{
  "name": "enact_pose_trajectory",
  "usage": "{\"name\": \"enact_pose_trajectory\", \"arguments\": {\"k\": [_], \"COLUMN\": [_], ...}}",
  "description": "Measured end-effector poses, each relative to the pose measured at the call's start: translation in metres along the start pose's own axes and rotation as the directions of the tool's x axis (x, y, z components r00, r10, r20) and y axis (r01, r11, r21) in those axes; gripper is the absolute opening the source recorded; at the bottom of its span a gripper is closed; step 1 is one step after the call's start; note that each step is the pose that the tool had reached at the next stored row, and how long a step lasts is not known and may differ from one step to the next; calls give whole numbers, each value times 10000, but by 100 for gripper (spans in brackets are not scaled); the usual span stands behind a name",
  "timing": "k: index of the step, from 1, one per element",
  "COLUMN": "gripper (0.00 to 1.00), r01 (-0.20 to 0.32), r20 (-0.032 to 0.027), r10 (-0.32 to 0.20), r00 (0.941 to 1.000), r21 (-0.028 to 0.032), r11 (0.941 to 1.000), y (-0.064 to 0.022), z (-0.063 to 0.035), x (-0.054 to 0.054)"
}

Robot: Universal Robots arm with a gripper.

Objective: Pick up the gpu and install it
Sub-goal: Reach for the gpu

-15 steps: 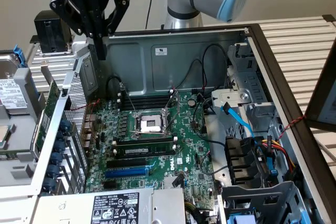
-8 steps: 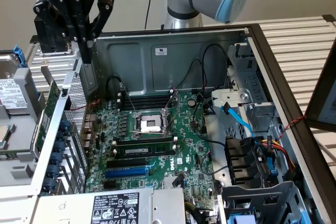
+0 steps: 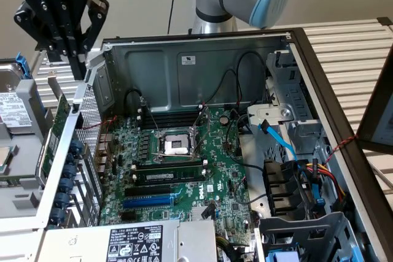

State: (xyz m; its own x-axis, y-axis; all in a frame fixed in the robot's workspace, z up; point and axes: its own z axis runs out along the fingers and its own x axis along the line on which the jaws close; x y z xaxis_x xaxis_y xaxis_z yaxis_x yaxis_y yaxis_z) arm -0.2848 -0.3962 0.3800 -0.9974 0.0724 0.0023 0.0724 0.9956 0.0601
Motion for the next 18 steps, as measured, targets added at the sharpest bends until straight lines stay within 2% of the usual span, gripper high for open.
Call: {"name": "enact_pose_trajectory", "arguments": {"k": [18], "gripper": [11], "r01": [-1], "r20": [0], "r10": [1], "r00": [10000], "r21": [-3], "r11": [10000], "y": [-58], "z": [119], "x": [817]}}
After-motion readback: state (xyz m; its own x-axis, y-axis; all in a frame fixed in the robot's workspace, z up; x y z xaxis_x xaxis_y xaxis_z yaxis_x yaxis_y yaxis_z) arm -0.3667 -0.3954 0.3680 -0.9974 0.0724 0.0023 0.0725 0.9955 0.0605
